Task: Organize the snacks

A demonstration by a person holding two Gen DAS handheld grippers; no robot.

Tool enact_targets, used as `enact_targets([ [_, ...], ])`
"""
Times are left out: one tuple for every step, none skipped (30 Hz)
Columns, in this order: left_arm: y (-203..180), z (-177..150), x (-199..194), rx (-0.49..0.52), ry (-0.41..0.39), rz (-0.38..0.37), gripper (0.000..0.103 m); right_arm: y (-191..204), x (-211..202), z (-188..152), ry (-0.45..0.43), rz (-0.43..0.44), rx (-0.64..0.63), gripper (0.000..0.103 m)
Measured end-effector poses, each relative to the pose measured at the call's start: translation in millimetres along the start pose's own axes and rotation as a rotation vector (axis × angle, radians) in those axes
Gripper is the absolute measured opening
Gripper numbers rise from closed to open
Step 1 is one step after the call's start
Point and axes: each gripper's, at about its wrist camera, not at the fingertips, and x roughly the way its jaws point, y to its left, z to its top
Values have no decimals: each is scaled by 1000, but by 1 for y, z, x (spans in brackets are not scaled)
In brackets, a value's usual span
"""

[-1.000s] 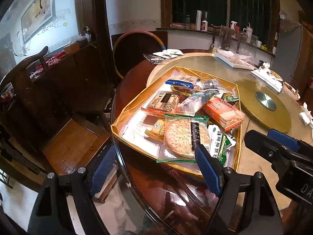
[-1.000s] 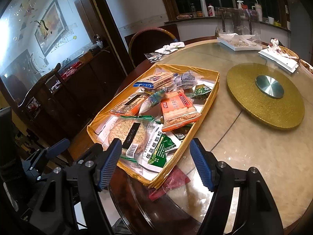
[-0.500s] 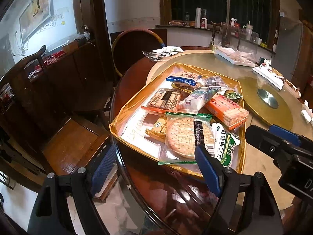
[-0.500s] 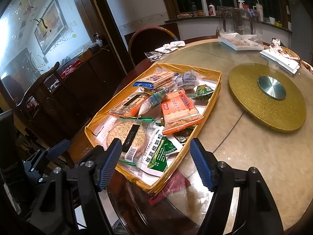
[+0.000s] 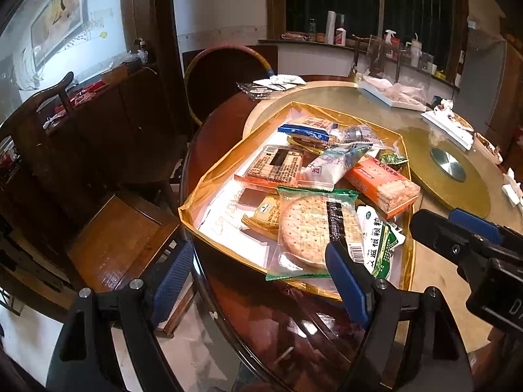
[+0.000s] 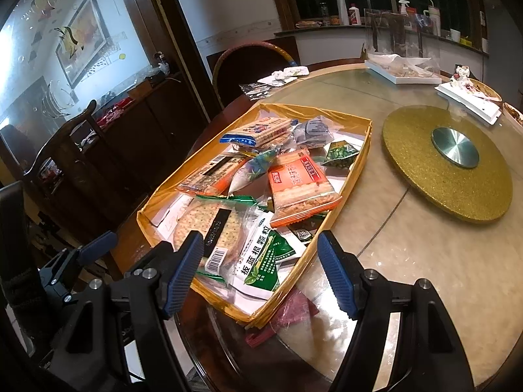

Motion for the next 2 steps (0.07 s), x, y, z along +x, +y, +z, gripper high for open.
enact_targets([
  [0, 0, 1, 2, 2, -1, 83, 0, 1, 1, 1, 2, 3, 73],
  [0, 0, 0, 3, 0, -4, 83, 0, 2, 1, 3, 2, 3, 73],
])
